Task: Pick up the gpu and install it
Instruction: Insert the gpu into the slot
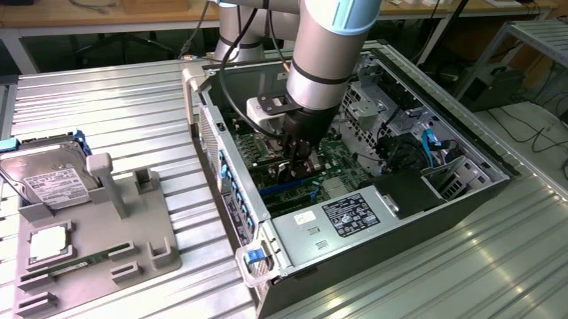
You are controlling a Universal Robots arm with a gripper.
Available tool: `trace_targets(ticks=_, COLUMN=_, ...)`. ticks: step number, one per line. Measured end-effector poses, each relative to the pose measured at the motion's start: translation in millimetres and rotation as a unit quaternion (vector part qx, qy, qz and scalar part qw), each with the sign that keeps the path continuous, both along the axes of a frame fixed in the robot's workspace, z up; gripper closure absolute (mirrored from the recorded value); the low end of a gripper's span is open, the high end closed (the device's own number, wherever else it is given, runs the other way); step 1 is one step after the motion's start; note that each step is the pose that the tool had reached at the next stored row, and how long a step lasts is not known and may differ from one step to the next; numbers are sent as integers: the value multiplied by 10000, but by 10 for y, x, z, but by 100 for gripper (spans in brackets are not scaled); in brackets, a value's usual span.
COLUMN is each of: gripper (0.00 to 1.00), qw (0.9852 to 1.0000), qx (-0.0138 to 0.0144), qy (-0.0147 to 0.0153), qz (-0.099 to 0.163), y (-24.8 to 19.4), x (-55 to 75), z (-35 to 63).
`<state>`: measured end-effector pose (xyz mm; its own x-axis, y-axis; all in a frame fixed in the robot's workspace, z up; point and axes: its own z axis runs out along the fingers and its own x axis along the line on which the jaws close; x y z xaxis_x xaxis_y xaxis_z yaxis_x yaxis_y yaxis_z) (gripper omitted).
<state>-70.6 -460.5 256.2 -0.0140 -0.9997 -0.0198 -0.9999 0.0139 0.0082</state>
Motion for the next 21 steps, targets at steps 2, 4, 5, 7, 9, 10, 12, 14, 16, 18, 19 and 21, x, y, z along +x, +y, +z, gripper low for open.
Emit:
trace_targets(ticks=2, gripper=72, qw=10000, qx=0, qy=0, qz=0, y=0, x=-1, z=-1)
trace_targets(ticks=4, gripper=72, qw=10000, qx=1, qy=-1, qz=0, y=0, x=-2, z=-9)
trace_targets(ticks=5, gripper=72, qw=10000, qx=0, qy=0, qz=0, y=0, x=-2, z=-12)
trace_targets(ticks=7, gripper=72, qw=10000, qx=-1, qy=1, qz=0, y=0, x=-2, z=-16)
trace_targets(ticks=9, gripper=72, qw=10000, qx=1, qy=0, qz=0, y=0, x=-2, z=-23)
trace_targets(ticks=10, gripper=72, qw=10000, qx=0, qy=0, qz=0, y=0, x=-2, z=-26)
trace_targets(ticks=12, gripper=72, qw=10000, qx=-1, qy=0, qz=0, y=0, x=-2, z=-31)
trace_targets(ticks=14, gripper=72, qw=10000, qx=0, qy=0, qz=0, y=0, x=-2, z=-39)
trace_targets(ticks=16, gripper=72, qw=10000, qx=-1, qy=0, qz=0, y=0, x=-2, z=-43)
trace_targets(ticks=18, gripper=72, qw=10000, qx=0, qy=0, qz=0, y=0, x=-2, z=-47)
trace_targets(ticks=19, gripper=72, qw=10000, qx=0, qy=0, qz=0, y=0, x=-2, z=-49)
trace_targets(ticks=21, gripper=72, qw=10000, qx=0, qy=0, qz=0, y=0, x=-2, z=-58)
